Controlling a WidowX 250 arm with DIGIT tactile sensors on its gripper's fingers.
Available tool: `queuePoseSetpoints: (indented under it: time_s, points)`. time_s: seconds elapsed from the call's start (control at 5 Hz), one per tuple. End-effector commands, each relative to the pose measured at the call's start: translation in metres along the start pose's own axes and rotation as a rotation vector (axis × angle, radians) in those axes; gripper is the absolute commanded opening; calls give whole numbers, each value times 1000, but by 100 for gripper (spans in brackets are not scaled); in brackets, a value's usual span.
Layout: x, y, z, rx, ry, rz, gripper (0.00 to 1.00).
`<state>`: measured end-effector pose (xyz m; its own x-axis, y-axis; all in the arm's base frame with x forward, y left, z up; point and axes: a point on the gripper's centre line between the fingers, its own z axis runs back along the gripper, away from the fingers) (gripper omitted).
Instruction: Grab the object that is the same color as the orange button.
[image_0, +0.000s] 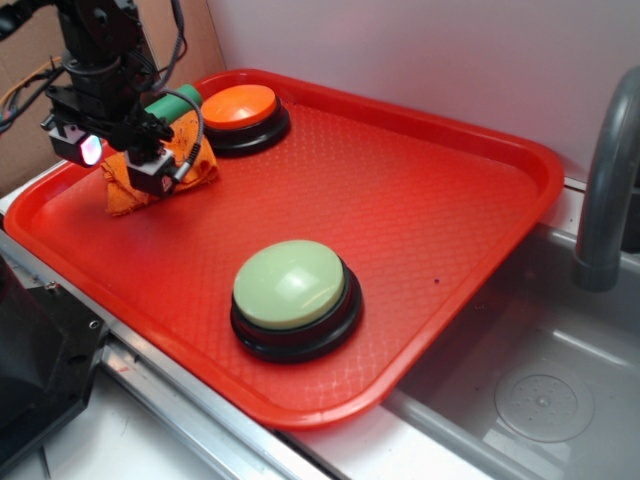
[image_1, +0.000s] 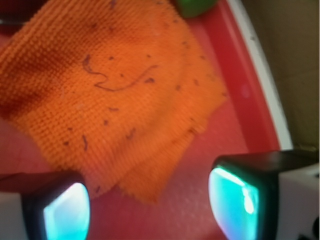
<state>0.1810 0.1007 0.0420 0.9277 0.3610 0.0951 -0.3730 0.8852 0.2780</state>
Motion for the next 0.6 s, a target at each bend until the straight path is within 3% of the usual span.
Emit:
queuePoseSetpoints:
  time_s: [0.0,0.2,0.4]
  points:
    - [12,3,-8,-50,-93,-66,100]
    - [15,4,-14,-87,-137,-117,100]
    - [14,7,-20,-151,-176,-141,57]
